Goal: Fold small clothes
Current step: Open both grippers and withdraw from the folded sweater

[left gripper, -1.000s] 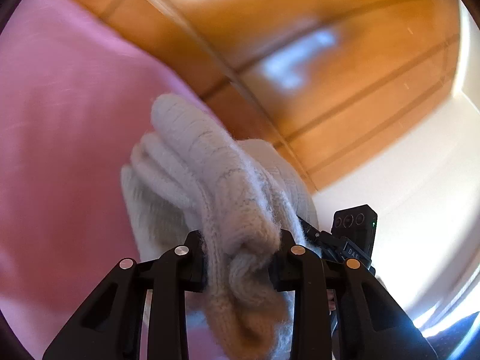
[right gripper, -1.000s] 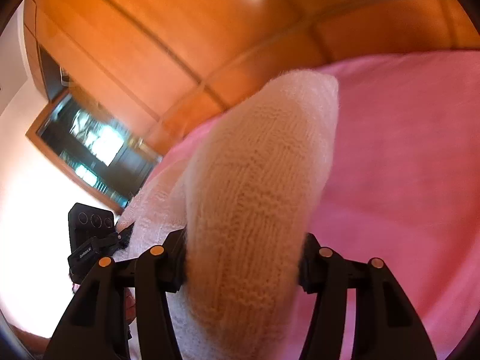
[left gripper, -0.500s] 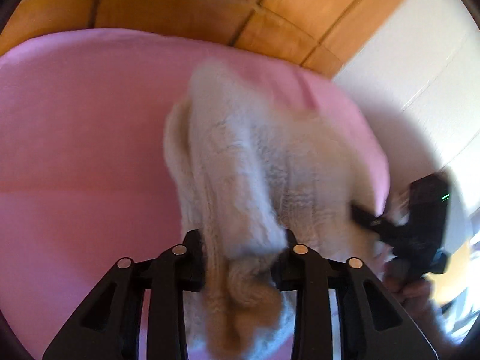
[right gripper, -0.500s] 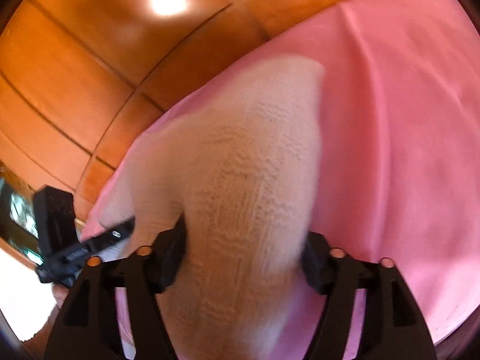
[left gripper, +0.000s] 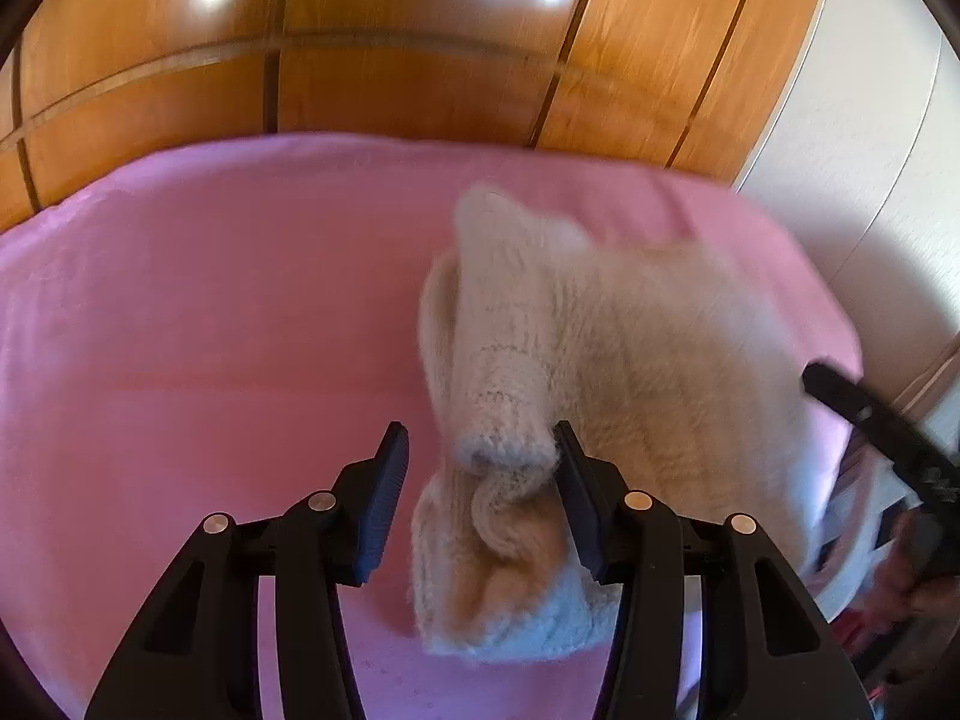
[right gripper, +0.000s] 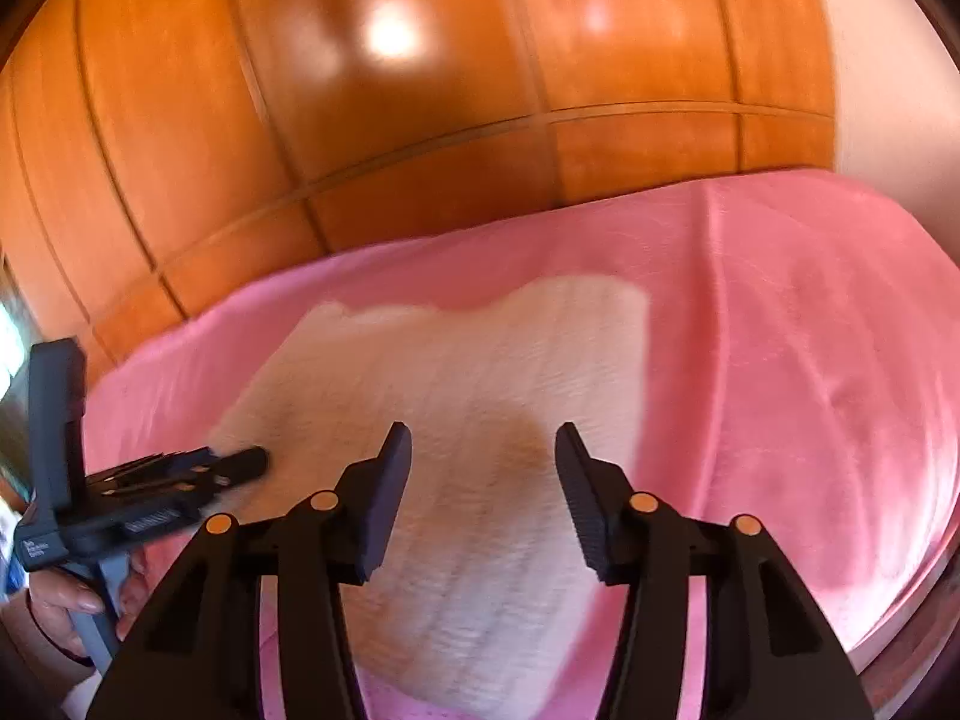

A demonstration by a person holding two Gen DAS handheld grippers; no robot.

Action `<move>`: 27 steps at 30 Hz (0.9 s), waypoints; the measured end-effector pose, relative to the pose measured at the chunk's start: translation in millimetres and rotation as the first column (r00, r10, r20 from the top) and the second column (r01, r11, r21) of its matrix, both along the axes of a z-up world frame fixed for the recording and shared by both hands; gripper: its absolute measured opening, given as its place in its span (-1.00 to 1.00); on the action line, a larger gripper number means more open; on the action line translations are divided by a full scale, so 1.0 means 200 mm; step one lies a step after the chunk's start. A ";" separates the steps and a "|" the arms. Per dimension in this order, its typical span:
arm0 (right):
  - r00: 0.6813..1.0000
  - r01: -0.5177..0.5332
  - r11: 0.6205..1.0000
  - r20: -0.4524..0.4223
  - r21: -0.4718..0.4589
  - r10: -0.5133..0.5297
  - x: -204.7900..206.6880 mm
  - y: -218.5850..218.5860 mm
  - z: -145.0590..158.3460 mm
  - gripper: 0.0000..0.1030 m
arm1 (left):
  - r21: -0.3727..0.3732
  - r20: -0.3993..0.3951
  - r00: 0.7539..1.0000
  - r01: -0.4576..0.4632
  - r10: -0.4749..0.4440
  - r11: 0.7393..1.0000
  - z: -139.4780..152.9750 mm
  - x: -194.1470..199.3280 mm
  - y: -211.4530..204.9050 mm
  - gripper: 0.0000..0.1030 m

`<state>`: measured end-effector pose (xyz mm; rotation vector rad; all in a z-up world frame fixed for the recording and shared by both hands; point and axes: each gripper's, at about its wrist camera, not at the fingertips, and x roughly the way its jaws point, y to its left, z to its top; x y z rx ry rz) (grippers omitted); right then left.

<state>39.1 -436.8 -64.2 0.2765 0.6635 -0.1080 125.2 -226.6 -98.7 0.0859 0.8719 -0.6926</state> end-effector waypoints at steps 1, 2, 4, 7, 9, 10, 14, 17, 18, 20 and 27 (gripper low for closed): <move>0.999 0.001 1.000 -0.045 -0.026 -0.002 0.04 0.02 -0.05 -0.07 | 0.018 0.000 1.000 -0.008 0.008 1.000 -0.03 0.01 -0.01 -0.05; 0.997 0.008 0.998 -0.080 -0.068 -0.013 0.06 0.06 -0.11 -0.05 | 0.020 0.002 1.000 -0.019 0.019 1.000 -0.05 0.01 -0.02 -0.03; 0.996 0.030 0.990 -0.081 -0.134 -0.042 0.05 0.09 -0.15 -0.04 | 0.002 0.005 0.999 -0.033 0.033 0.999 -0.03 -0.01 0.01 -0.03; 0.996 0.044 0.994 -0.077 -0.102 -0.052 0.03 0.10 -0.13 0.17 | 0.015 0.053 0.997 -0.057 0.056 0.998 0.01 -0.04 0.01 0.08; 0.995 0.054 0.995 -0.074 -0.078 -0.060 0.01 0.10 -0.12 0.38 | 0.011 0.077 0.994 -0.076 0.075 0.997 0.05 -0.07 0.04 0.20; 0.995 0.062 0.995 -0.072 -0.079 -0.068 0.00 0.10 -0.11 0.41 | 0.007 0.085 0.993 -0.083 0.082 0.997 0.06 -0.08 0.05 0.23; 0.991 0.121 0.991 -0.058 -0.055 -0.125 -0.05 0.11 -0.06 0.61 | -0.012 0.150 0.981 -0.121 0.122 0.993 0.14 -0.15 0.12 0.47; 0.984 0.169 0.982 -0.043 -0.082 -0.173 -0.08 0.17 -0.03 0.77 | -0.021 0.171 0.975 -0.139 0.140 0.990 0.18 -0.19 0.14 0.47; 0.980 0.192 0.976 -0.038 -0.099 -0.197 -0.09 0.19 -0.02 0.82 | -0.020 0.176 0.973 -0.145 0.147 0.989 0.19 -0.19 0.15 0.51; 0.973 0.224 0.967 -0.027 -0.123 -0.229 -0.12 0.22 0.00 0.89 | -0.024 0.186 0.969 -0.160 0.162 0.987 0.20 -0.21 0.18 0.58; 0.964 0.264 0.946 0.018 -0.188 -0.265 -0.18 0.34 0.07 0.95 | -0.026 0.210 0.956 -0.203 0.204 0.979 0.22 -0.26 0.23 0.70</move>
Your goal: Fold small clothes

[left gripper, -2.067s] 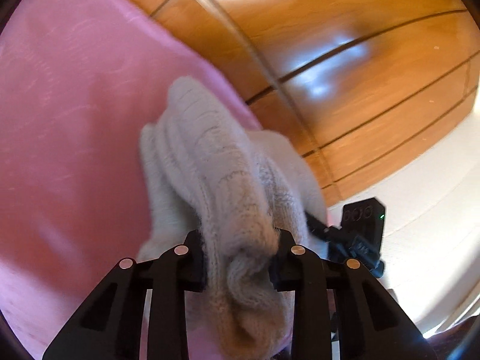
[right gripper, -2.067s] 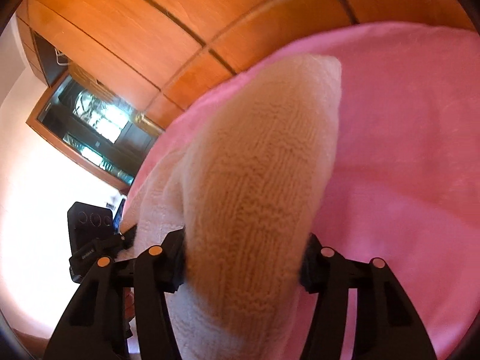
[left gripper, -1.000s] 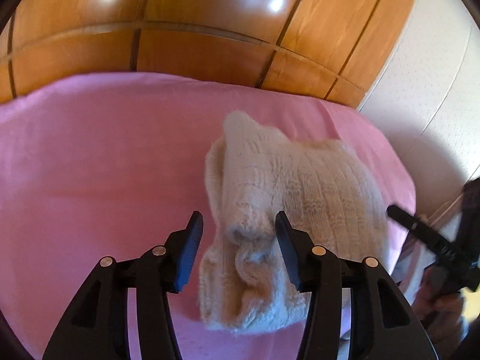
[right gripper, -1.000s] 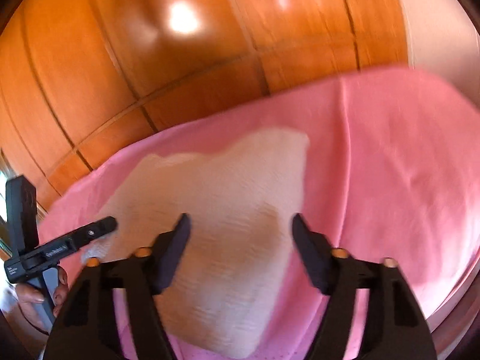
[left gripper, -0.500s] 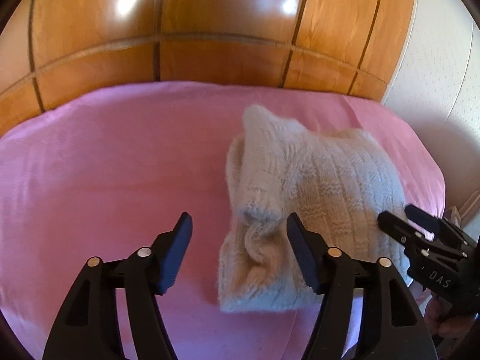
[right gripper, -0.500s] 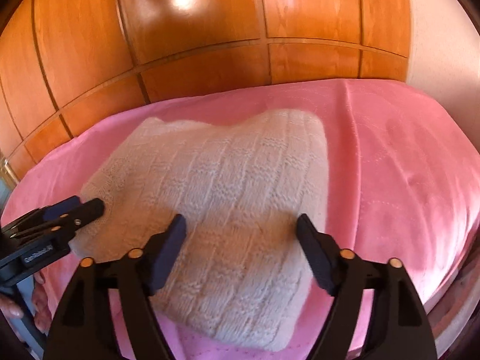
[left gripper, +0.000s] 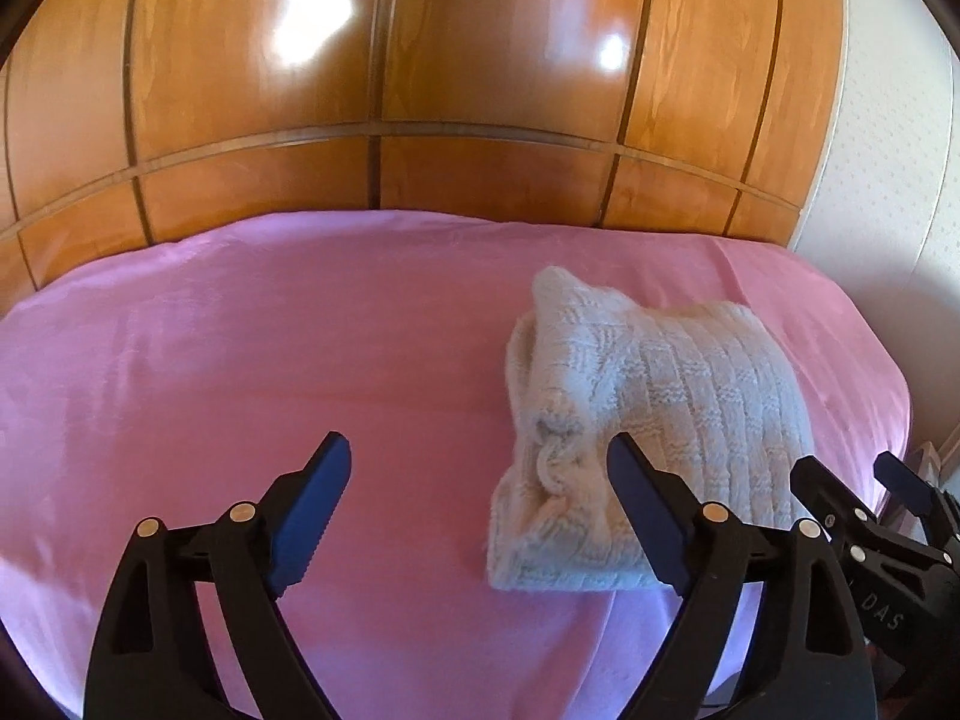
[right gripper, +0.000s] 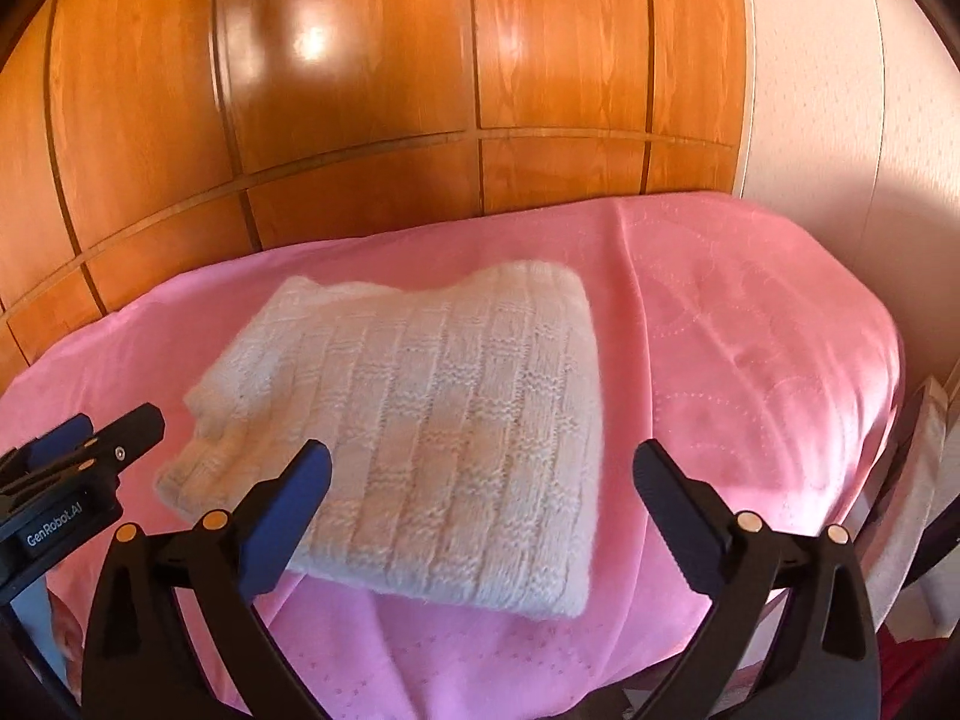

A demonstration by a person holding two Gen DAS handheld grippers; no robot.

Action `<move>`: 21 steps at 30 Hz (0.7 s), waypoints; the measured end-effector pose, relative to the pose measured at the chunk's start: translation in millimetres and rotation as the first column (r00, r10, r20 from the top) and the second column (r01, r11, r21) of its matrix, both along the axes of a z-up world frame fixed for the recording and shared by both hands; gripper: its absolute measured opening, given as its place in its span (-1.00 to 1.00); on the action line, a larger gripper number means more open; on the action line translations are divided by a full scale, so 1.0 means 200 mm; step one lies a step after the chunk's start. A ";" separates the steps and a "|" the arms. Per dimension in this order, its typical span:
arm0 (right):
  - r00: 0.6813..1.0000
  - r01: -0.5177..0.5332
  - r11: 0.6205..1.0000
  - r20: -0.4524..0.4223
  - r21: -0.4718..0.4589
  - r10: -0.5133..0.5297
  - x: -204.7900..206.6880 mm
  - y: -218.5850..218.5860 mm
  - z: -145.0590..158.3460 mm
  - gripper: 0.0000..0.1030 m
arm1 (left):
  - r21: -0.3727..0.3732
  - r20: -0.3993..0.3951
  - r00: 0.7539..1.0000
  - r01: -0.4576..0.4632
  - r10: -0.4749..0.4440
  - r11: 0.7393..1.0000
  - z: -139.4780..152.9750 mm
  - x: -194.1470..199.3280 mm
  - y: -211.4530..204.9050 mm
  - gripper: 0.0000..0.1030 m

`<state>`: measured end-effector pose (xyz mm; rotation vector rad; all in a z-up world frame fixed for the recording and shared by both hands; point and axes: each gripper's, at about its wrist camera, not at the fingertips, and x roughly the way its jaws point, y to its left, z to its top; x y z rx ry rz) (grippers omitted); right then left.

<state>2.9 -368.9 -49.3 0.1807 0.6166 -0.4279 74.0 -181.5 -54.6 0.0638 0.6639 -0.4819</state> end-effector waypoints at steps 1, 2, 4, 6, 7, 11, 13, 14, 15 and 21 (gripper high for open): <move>1.000 0.003 1.000 0.000 -0.008 -0.003 0.00 0.01 0.00 0.95 | 0.002 0.004 1.000 -0.002 0.002 1.000 0.00 -0.01 0.00 0.72; 1.000 0.008 1.000 0.001 -0.015 -0.008 -0.01 0.02 0.00 0.95 | 0.002 0.013 1.000 -0.006 0.006 1.000 0.01 -0.02 0.01 0.73; 1.000 0.017 1.000 0.004 -0.022 -0.017 -0.01 0.02 0.00 0.95 | 0.008 0.028 1.000 -0.014 0.014 1.000 0.02 -0.04 0.02 0.80; 1.000 0.023 0.999 0.007 -0.025 -0.023 -0.02 0.02 0.00 0.95 | 0.006 0.041 0.999 -0.021 0.021 1.000 0.03 -0.05 0.03 0.82; 0.999 0.030 0.999 0.011 -0.028 -0.030 -0.03 0.02 0.01 0.95 | 0.004 0.045 0.999 -0.025 0.025 1.000 0.03 -0.06 0.04 0.82; 0.999 0.038 0.999 0.024 -0.024 -0.037 -0.03 0.02 0.01 0.95 | -0.006 0.044 0.998 -0.036 0.036 0.999 0.05 -0.08 0.06 0.90; 0.999 0.039 0.999 0.031 -0.028 -0.038 -0.04 0.02 0.02 0.95 | -0.004 0.051 0.998 -0.045 0.046 0.999 0.05 -0.08 0.06 0.91; 0.999 0.040 0.999 0.032 -0.031 -0.039 -0.04 0.02 0.02 0.95 | -0.002 0.052 0.998 -0.045 0.045 0.999 0.06 -0.09 0.06 0.91; 0.999 0.041 0.999 0.032 -0.033 -0.040 -0.04 0.03 0.02 0.95 | -0.001 0.054 0.998 -0.043 0.043 0.999 0.06 -0.09 0.06 0.91; 0.998 0.051 0.998 0.037 -0.037 -0.050 -0.05 0.03 0.02 0.95 | 0.014 0.064 0.997 -0.051 0.050 0.999 0.06 -0.11 0.06 0.91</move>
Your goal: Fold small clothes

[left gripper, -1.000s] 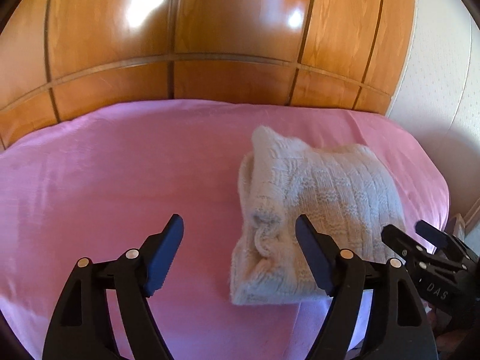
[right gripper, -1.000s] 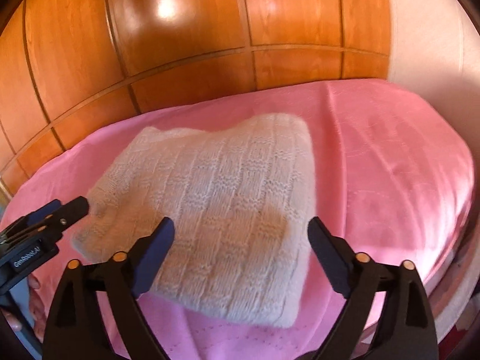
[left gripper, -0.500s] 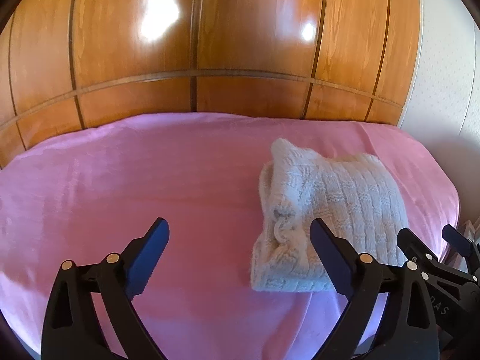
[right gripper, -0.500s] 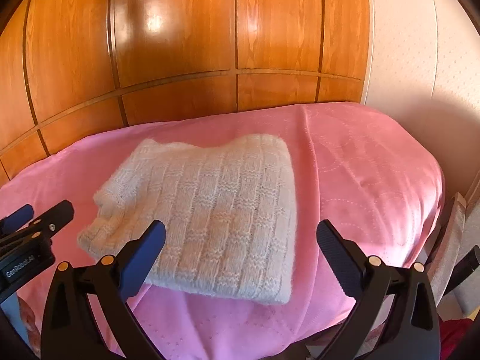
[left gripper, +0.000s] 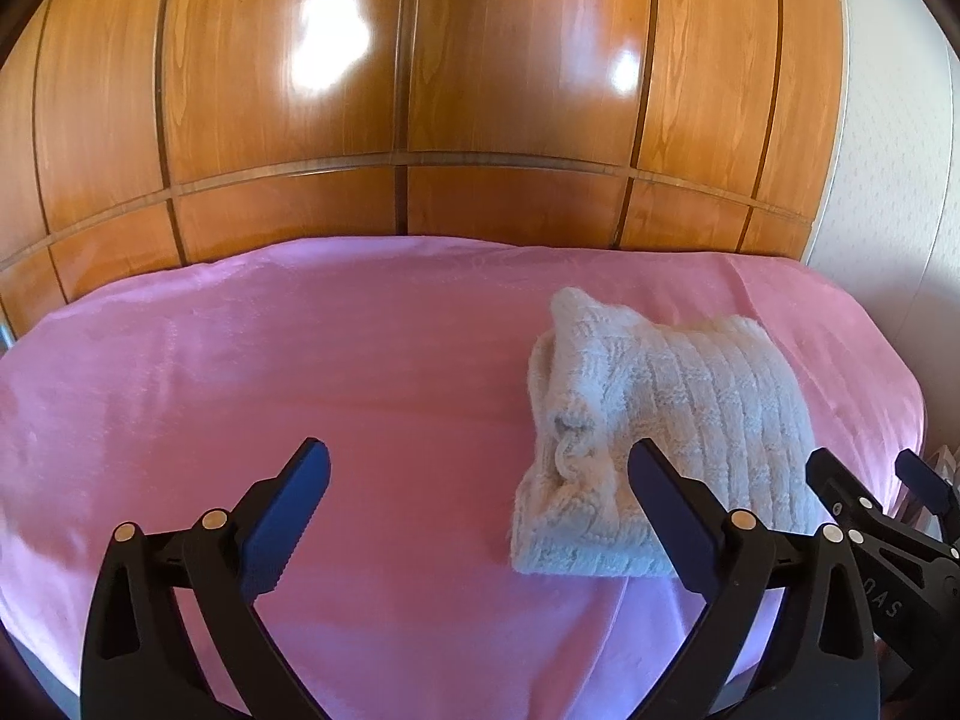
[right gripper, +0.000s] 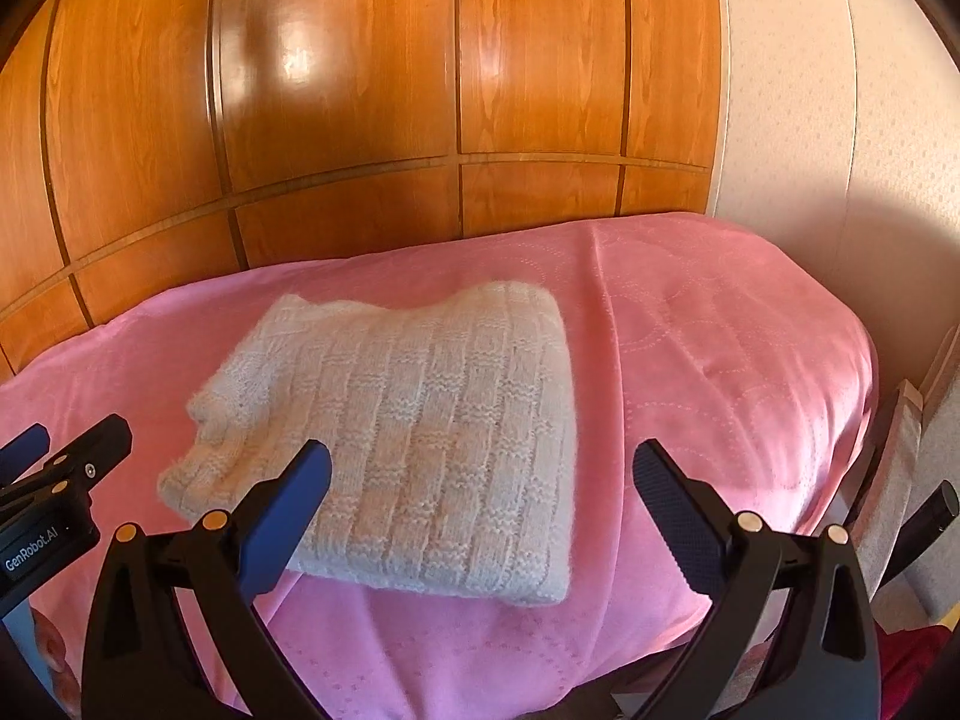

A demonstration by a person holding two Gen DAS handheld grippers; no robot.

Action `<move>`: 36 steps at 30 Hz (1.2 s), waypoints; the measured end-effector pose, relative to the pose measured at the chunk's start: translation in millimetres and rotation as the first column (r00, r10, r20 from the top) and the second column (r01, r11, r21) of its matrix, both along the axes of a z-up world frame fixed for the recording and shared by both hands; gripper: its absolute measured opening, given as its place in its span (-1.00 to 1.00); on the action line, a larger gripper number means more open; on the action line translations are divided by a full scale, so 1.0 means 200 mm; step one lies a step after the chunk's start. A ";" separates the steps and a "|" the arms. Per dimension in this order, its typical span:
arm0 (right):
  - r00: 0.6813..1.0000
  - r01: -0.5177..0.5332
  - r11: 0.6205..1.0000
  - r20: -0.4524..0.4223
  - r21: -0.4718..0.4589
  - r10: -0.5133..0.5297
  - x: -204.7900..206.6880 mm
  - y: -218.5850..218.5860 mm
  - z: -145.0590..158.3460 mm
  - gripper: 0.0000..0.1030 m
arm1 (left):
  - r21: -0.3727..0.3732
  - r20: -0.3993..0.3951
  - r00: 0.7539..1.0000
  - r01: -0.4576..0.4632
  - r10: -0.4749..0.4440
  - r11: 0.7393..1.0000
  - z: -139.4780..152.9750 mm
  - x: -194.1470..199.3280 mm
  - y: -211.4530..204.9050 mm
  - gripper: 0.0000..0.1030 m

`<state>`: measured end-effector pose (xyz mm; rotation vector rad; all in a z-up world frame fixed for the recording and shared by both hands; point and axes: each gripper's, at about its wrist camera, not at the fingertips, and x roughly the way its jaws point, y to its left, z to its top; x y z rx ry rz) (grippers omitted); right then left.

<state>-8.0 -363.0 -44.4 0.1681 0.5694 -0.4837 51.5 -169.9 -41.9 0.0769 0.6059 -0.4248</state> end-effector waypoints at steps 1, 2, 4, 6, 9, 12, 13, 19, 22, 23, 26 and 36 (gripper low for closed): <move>1.000 -0.003 1.000 0.000 0.002 0.003 0.00 0.00 0.00 0.95 | 0.001 -0.002 1.000 -0.003 0.003 1.000 0.00 0.00 0.00 0.91; 1.000 -0.006 1.000 0.000 0.003 0.006 0.00 0.00 0.00 0.95 | 0.001 -0.006 1.000 -0.003 0.003 1.000 0.00 0.00 0.00 0.91; 1.000 -0.008 1.000 0.000 -0.003 0.008 0.00 0.00 0.00 0.95 | -0.002 -0.007 1.000 -0.007 0.007 1.000 0.00 0.00 0.00 0.91; 1.000 -0.010 1.000 -0.003 -0.001 0.010 0.00 0.00 0.00 0.95 | -0.003 -0.005 1.000 -0.005 0.005 1.000 0.00 0.00 0.01 0.91; 1.000 -0.011 1.000 -0.007 0.007 0.011 0.00 0.00 -0.01 0.95 | 0.009 0.004 1.000 -0.007 0.007 1.000 0.00 -0.01 0.00 0.91; 1.000 -0.012 1.000 -0.004 0.010 0.012 0.00 -0.01 0.00 0.95 | 0.017 0.003 1.000 -0.007 0.006 1.000 0.00 -0.01 -0.01 0.91; 1.000 -0.013 1.000 -0.004 0.009 0.013 0.00 -0.01 0.00 0.95 | 0.018 0.004 1.000 -0.006 0.006 1.000 0.00 -0.02 -0.01 0.91; 1.000 -0.012 1.000 0.000 0.012 0.012 0.00 -0.01 0.00 0.95 | 0.019 0.015 1.000 -0.003 0.003 1.000 0.01 -0.02 -0.01 0.91; 1.000 -0.012 1.000 0.005 0.009 0.012 0.00 -0.01 0.01 0.95 | 0.015 0.016 1.000 -0.006 0.006 1.000 0.01 -0.03 -0.01 0.91; 1.000 -0.012 1.000 0.006 0.008 0.012 -0.01 0.00 0.01 0.95 | 0.014 0.018 1.000 -0.006 0.006 1.000 0.01 -0.03 -0.01 0.91; 1.000 -0.014 1.000 0.007 0.009 0.014 -0.01 0.00 0.01 0.95 | 0.016 0.025 1.000 -0.004 0.003 1.000 0.02 -0.03 -0.01 0.91; 1.000 -0.019 1.000 0.017 0.008 0.019 -0.02 0.01 0.02 0.95 | 0.008 0.047 0.999 -0.007 0.006 1.000 0.04 -0.05 0.00 0.91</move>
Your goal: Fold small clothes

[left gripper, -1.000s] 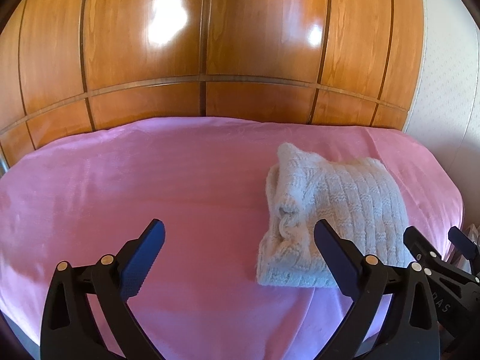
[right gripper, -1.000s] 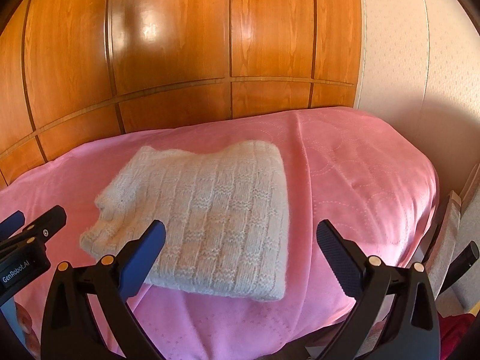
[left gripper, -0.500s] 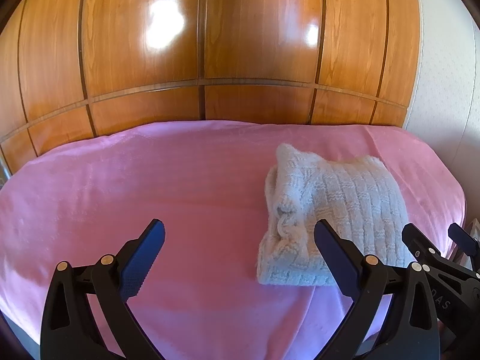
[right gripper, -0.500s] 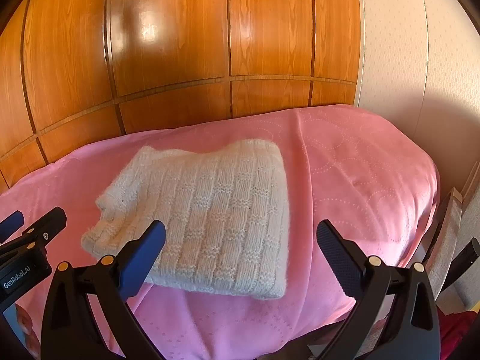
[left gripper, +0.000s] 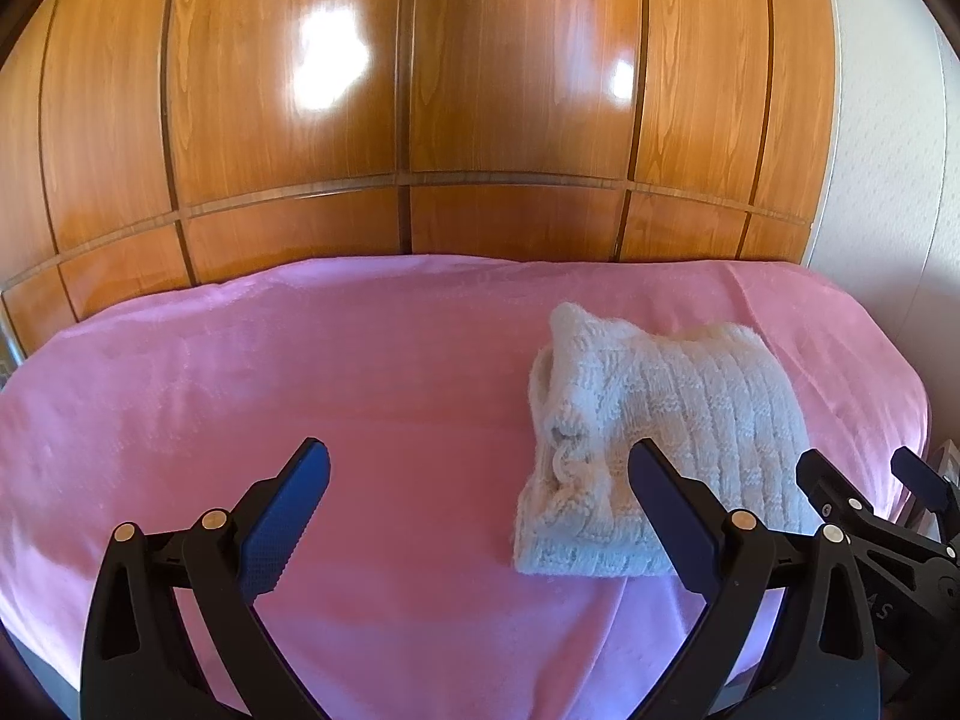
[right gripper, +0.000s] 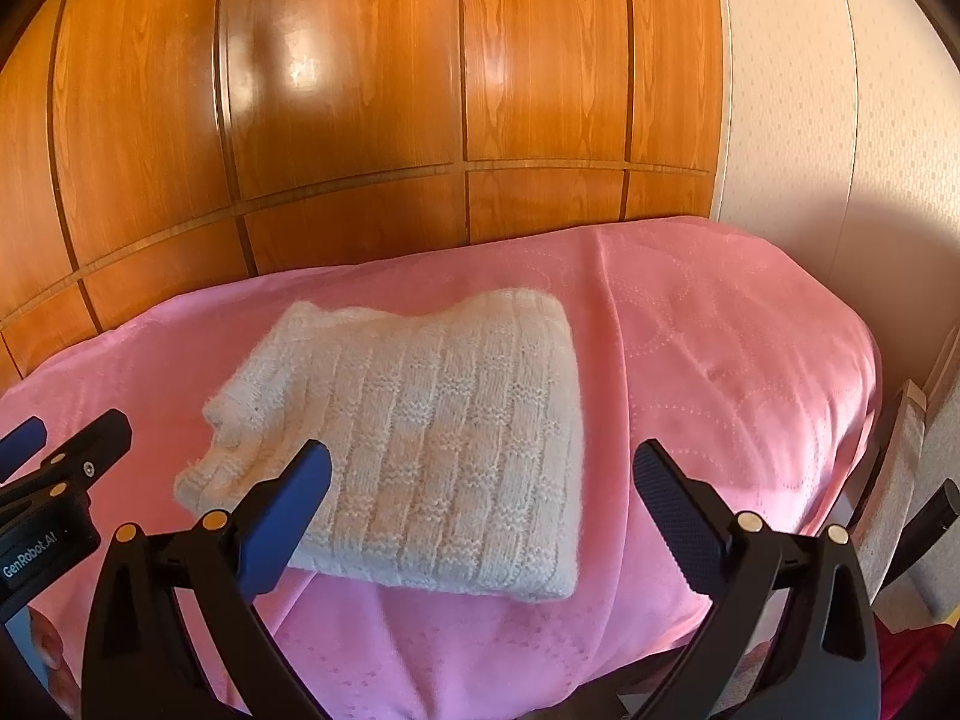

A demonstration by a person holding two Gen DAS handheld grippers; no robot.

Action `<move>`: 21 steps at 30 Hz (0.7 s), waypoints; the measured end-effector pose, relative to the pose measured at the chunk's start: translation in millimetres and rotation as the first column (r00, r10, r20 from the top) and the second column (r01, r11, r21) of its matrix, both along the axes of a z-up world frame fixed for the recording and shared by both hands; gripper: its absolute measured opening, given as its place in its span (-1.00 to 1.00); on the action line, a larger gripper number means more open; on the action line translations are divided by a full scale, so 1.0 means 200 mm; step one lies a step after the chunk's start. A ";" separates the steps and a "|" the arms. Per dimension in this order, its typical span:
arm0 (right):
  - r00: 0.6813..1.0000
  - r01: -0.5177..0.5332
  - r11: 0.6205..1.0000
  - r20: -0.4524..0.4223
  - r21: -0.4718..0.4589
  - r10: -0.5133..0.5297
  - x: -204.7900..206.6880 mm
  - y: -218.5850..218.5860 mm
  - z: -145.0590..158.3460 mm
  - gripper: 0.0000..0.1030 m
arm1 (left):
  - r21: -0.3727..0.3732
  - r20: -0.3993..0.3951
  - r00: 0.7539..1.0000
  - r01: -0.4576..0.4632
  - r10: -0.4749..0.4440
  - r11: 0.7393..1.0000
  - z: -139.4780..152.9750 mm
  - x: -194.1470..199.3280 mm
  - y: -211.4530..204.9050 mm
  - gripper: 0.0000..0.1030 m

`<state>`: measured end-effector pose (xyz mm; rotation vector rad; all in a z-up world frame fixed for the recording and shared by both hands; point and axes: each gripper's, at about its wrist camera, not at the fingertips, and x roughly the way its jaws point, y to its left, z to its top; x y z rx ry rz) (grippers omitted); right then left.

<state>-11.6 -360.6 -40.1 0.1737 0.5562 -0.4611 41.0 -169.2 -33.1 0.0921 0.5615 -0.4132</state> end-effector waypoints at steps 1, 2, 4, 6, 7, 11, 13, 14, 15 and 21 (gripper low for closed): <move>1.000 -0.001 1.000 -0.002 0.001 0.001 0.00 0.00 0.00 0.95 | -0.001 0.001 1.000 0.001 -0.001 1.000 0.00 0.00 0.00 0.91; 1.000 -0.003 1.000 -0.003 0.003 0.003 0.00 0.00 0.00 0.95 | -0.001 0.000 1.000 0.003 -0.003 1.000 0.00 0.00 0.00 0.91; 1.000 -0.005 1.000 -0.004 0.003 0.005 0.00 0.00 0.00 0.95 | 0.001 0.003 1.000 0.003 -0.003 1.000 0.00 0.00 0.00 0.91; 1.000 -0.009 1.000 -0.004 0.002 0.009 0.01 -0.01 0.00 0.95 | 0.003 0.010 1.000 0.005 -0.005 1.000 0.00 0.00 0.00 0.92; 1.000 -0.011 1.000 -0.005 0.002 0.011 0.01 -0.01 0.00 0.95 | 0.003 0.012 1.000 0.007 -0.007 1.000 0.00 -0.01 0.00 0.91; 1.000 -0.016 1.000 -0.007 0.000 0.016 0.02 -0.01 -0.01 0.95 | 0.009 0.014 1.000 0.014 -0.014 1.000 -0.01 0.00 0.00 0.91; 1.000 -0.019 1.000 -0.004 0.004 0.019 0.02 -0.02 0.00 0.95 | 0.010 0.000 1.000 0.017 -0.017 1.000 -0.01 0.00 0.00 0.91; 1.000 -0.019 1.000 -0.001 0.005 0.019 0.03 -0.02 0.00 0.95 | 0.011 -0.009 1.000 0.015 -0.015 1.000 -0.02 0.01 0.00 0.91; 1.000 -0.020 1.000 0.001 0.006 0.020 0.03 -0.03 0.00 0.95 | 0.010 -0.018 1.000 0.006 -0.006 1.000 -0.02 0.02 0.00 0.91; 1.000 -0.009 1.000 0.019 0.024 0.009 0.05 -0.12 0.04 0.95 | 0.006 -0.055 0.998 -0.019 0.019 1.000 -0.05 0.06 0.02 0.91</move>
